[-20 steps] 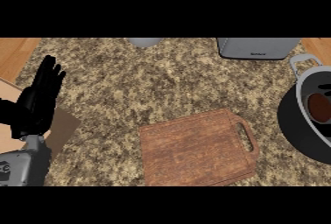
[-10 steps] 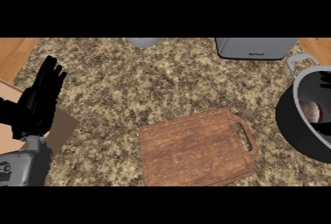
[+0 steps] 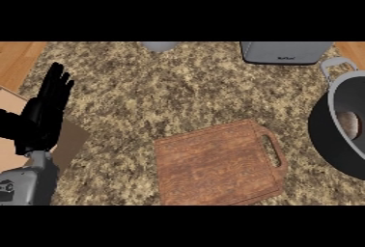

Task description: Pick the cupcake from the cutting board and place it in the pot

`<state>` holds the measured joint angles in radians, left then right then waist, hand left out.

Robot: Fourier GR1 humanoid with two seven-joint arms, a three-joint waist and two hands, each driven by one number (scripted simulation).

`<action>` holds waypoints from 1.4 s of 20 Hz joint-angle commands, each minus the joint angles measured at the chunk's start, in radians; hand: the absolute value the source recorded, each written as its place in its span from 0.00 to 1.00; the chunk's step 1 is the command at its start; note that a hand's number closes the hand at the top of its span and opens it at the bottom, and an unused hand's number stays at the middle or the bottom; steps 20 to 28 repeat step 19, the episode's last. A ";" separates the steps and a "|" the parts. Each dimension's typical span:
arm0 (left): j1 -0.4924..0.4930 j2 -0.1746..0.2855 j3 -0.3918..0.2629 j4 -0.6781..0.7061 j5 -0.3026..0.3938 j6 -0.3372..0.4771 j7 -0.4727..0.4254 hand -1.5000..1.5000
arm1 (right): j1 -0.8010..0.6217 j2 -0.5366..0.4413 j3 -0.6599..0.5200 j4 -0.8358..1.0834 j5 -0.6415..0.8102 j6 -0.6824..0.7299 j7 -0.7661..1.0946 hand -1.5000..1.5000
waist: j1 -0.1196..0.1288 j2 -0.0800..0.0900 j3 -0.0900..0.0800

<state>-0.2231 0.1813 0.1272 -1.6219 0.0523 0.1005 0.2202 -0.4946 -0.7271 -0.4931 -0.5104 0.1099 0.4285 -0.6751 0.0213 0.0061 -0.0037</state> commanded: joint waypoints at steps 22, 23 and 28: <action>0.023 0.000 -0.003 -0.034 0.010 -0.015 0.021 0.50 | 0.100 -0.280 -0.029 0.220 -0.044 0.303 -0.192 0.00 | 0.000 0.005 0.013; 0.023 0.000 -0.003 -0.034 0.010 -0.015 0.021 0.50 | 0.100 -0.280 -0.029 0.220 -0.044 0.303 -0.192 0.00 | 0.000 0.005 0.013; 0.023 0.000 -0.003 -0.034 0.010 -0.015 0.021 0.50 | 0.100 -0.280 -0.029 0.220 -0.044 0.303 -0.192 0.00 | 0.000 0.005 0.013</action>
